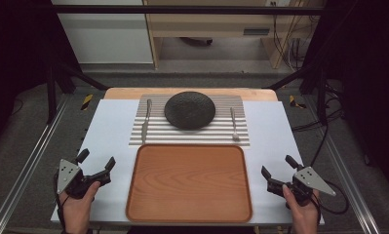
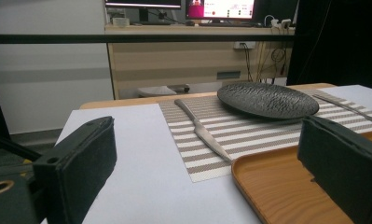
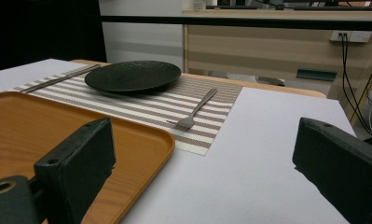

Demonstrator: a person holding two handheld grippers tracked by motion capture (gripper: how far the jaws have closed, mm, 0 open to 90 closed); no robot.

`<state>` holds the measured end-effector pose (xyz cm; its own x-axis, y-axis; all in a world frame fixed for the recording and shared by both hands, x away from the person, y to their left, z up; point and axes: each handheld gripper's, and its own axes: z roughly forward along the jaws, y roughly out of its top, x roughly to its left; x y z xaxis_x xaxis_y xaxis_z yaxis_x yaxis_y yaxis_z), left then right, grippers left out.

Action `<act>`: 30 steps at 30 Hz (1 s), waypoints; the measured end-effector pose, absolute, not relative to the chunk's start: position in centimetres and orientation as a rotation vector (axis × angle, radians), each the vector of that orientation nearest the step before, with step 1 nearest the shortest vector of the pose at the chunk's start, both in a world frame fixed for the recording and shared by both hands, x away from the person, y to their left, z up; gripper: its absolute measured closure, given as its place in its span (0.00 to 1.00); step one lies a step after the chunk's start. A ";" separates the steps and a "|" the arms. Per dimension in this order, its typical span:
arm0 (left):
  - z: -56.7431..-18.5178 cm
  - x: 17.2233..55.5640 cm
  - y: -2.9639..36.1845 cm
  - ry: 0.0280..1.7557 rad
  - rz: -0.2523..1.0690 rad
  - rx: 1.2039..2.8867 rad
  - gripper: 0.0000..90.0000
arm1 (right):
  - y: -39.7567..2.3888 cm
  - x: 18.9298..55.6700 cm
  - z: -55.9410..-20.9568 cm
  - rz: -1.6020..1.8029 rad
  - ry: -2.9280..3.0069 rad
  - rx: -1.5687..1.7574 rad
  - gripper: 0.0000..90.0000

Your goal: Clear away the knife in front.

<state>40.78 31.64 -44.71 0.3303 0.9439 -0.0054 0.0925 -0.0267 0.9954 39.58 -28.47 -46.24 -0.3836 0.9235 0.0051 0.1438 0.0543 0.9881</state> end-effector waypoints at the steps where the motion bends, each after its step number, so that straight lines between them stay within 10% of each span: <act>1: -44.7 40.8 31.6 1.021 0.919 1.432 0.05 | -28.5 39.6 -46.2 1.398 1.626 1.091 0.06; 17: -44.3 41.6 29.0 1.070 0.893 1.574 0.06 | -27.4 39.4 -46.3 1.377 1.678 1.076 0.04; 30: -40.9 49.9 24.7 1.077 0.800 1.793 0.09 | -26.3 39.3 -45.9 1.349 1.750 1.048 0.08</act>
<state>49.89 24.67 -40.90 0.4183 0.9042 0.0861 0.3436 -0.2452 0.9065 39.26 -26.28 -45.91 -0.4433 0.8955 -0.0407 0.1884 0.1375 0.9724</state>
